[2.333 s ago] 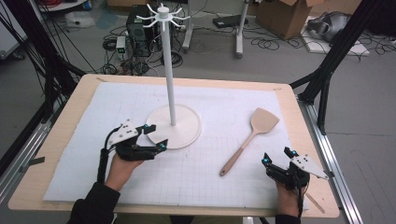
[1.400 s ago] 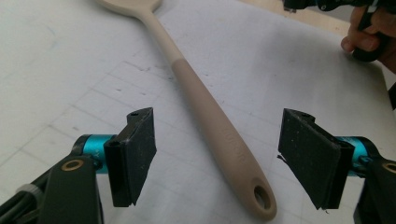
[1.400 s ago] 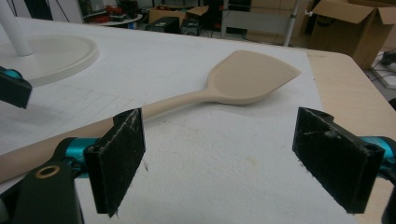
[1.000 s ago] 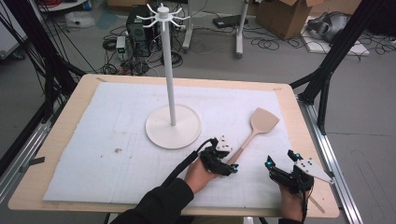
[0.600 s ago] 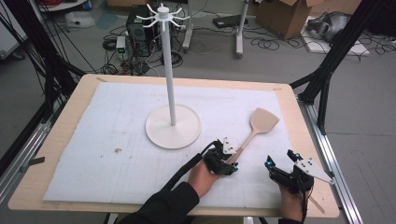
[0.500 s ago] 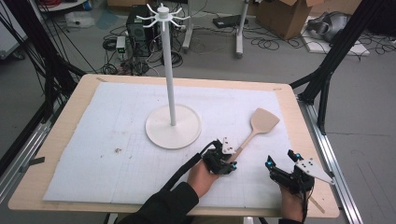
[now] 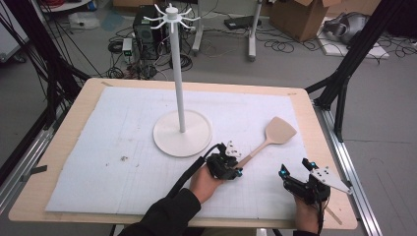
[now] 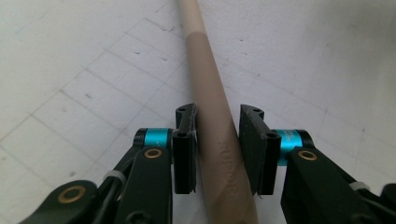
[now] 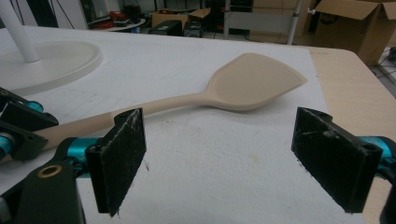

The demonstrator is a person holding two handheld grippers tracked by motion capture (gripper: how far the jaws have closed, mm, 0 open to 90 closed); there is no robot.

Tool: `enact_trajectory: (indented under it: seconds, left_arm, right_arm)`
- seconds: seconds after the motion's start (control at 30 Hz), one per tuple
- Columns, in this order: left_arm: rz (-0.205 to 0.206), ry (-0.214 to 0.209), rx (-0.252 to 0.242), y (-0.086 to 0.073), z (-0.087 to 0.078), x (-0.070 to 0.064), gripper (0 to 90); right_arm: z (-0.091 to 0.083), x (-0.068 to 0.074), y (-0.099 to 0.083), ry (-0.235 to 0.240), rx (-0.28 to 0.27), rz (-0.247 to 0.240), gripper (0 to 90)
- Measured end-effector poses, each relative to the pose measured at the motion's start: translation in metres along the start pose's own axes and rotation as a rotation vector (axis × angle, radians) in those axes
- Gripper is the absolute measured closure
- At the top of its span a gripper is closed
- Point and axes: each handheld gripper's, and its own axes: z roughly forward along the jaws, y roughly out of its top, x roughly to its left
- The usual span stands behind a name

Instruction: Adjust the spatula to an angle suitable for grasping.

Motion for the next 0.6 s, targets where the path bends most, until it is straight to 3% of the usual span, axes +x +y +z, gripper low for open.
enact_trajectory:
  seconds: [0.4,0.6]
  left_arm:
    - [0.035,-0.13,-0.031,-0.018,-0.032,0.026,70.1]
    - [0.06,-0.169,-0.04,-0.025,-0.043,0.032,70.2]
  right_arm:
    - [0.0,0.004,0.004,0.025,-0.005,-0.009,16.9]
    - [0.0,0.007,0.005,0.049,-0.005,0.003,16.8]
